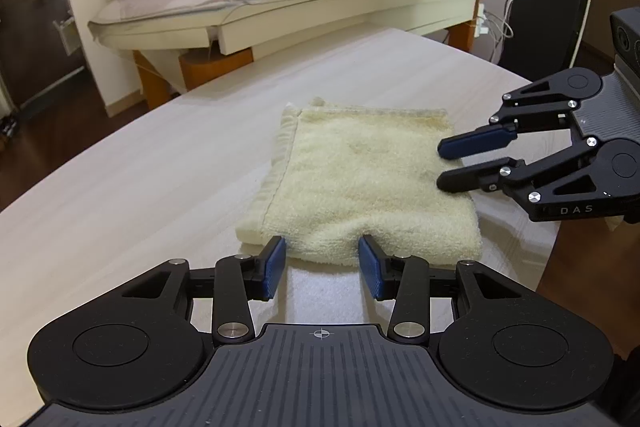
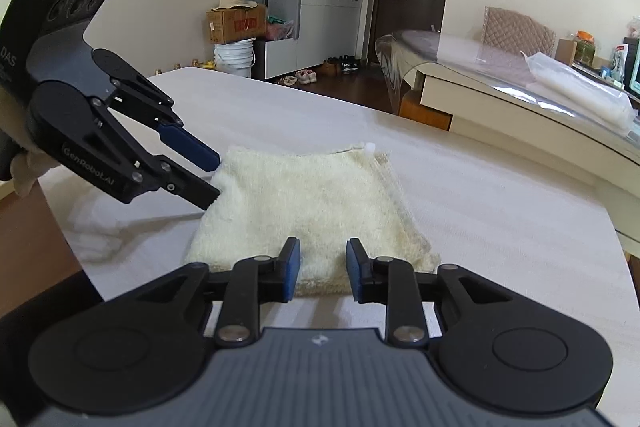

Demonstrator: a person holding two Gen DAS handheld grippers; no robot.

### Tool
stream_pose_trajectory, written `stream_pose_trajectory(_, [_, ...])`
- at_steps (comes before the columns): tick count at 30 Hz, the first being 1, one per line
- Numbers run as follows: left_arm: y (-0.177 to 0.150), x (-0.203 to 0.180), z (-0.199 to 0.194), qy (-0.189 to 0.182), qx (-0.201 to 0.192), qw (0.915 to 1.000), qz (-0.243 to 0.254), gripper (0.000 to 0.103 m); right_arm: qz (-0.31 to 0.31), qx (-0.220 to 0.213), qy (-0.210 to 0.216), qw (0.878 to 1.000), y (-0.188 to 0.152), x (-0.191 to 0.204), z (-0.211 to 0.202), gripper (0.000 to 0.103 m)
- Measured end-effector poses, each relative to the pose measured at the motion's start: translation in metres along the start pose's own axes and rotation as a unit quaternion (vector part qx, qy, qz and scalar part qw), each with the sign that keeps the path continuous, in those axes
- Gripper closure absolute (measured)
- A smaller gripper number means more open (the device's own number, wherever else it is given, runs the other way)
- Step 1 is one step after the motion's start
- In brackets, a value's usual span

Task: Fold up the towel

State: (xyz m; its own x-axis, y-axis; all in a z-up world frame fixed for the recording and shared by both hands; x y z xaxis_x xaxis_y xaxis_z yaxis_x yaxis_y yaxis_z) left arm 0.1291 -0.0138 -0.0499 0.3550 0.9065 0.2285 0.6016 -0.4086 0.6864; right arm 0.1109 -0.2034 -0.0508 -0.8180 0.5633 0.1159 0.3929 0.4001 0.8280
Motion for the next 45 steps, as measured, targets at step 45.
stream_pose_trajectory(45, [-0.014, -0.007, -0.025, 0.029, -0.022, 0.9989, -0.028, 0.052, 0.063, -0.024, -0.064, 0.996, -0.001, -0.015, -0.004, 0.062])
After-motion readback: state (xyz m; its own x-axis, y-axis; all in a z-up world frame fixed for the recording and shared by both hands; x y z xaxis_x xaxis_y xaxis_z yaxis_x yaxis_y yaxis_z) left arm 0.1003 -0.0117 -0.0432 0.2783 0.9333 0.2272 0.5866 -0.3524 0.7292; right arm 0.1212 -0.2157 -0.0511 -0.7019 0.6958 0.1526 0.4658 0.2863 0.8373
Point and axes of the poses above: each gripper's, at about its wrist camera, not at the fingertips, and z roughly the way its jaws point, x to its left, y to its top, the point moved 4 cm from there along z, roughly the way its jaws point, and after that the axes turned 15 degrees about y, right-handed, at the moved point
